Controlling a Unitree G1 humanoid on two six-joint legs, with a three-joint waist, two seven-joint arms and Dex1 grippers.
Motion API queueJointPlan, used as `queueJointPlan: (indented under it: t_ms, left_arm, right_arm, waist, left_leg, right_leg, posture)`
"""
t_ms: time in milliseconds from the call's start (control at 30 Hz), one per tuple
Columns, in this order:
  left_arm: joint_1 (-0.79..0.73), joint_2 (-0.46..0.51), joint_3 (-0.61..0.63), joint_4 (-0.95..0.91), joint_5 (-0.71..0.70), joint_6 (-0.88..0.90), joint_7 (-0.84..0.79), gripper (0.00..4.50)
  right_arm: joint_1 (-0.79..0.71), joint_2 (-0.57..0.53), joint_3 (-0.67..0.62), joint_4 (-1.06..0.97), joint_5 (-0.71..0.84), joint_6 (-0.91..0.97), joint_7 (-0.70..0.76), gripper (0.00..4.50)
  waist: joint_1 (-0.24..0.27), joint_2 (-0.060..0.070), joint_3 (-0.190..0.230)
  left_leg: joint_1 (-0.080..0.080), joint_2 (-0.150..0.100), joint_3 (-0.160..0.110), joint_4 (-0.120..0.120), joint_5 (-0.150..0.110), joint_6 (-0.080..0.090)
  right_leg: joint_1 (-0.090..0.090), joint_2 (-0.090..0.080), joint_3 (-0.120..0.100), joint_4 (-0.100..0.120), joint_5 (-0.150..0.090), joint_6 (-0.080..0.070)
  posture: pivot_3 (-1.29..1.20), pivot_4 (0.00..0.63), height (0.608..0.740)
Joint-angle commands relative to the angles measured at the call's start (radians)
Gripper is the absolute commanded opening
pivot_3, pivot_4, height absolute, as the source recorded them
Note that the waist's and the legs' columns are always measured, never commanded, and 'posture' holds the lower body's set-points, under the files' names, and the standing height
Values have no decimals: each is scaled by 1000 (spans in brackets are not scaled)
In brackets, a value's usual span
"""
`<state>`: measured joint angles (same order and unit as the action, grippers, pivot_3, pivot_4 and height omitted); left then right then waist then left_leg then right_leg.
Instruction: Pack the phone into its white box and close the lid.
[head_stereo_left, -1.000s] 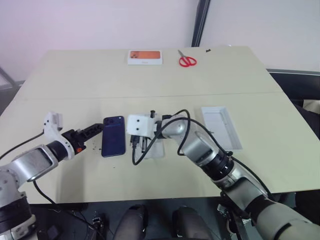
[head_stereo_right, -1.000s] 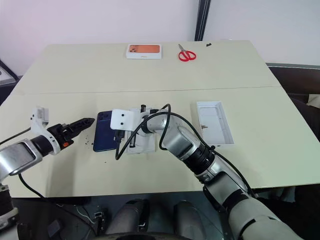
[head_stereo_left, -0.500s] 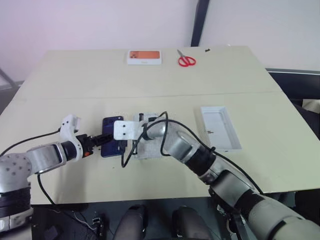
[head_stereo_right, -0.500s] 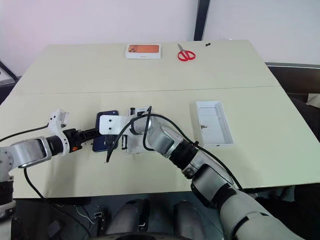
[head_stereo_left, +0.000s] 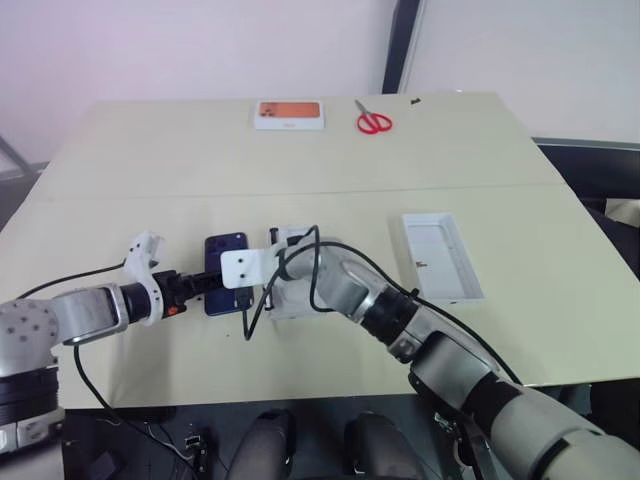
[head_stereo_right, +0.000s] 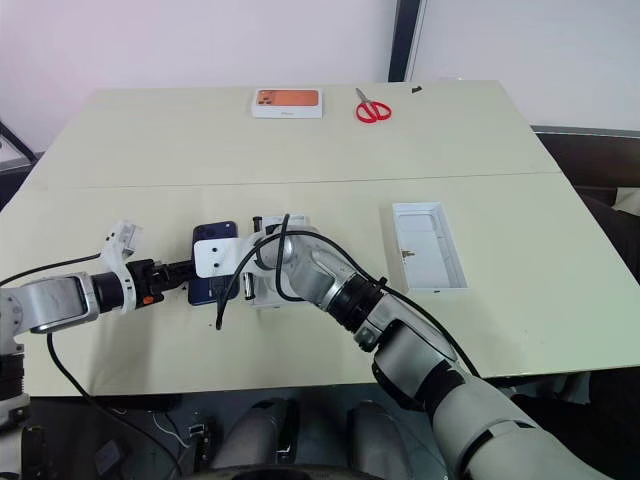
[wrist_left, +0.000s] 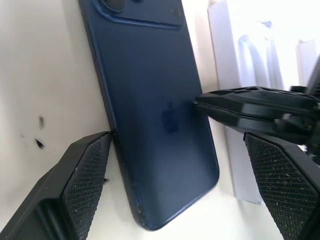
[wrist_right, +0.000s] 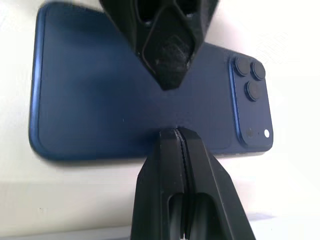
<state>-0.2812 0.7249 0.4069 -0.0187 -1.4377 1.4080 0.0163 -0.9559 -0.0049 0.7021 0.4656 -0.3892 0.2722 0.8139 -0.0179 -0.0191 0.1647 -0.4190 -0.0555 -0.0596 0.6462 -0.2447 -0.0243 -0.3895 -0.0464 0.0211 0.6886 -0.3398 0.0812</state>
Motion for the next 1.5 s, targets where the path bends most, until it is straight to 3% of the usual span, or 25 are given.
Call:
queueJointPlan:
  t_ms: [33,400,733,1500]
  left_arm:
    - [19,-27,-22,5,-77,36,22,4455]
    - [38,-43,-23,19,-197,-35,137,4455]
    - [78,-1,-14,7,-245,-99,169,4455]
    - [116,26,-93,-40,-353,-194,213,4455]
  right_arm:
    - [8,24,-3,-1,13,-27,19,0]
    - [3,17,-28,21,-8,-52,-8,0]
    - [-50,-103,-16,-21,-91,-91,-7,0]
    - [-70,-13,39,158,-196,-266,-33,0]
  waist:
    - [1,0,0]
    - [6,0,0]
    - [-2,0,0]
    - [-4,1,0]
  left_leg:
    - [0,0,0,0,0,0]
    - [0,0,0,1,0,0]
    - [0,0,0,0,0,0]
    - [2,0,0,-1,0,0]
  right_leg:
    - [0,0,0,0,0,0]
    - [1,0,0,0,0,0]
    - [0,0,0,0,0,0]
    - [1,0,0,0,0,0]
  posture:
    - [0,150,740]
    - [0,150,740]
    - [0,150,740]
    - [0,150,740]
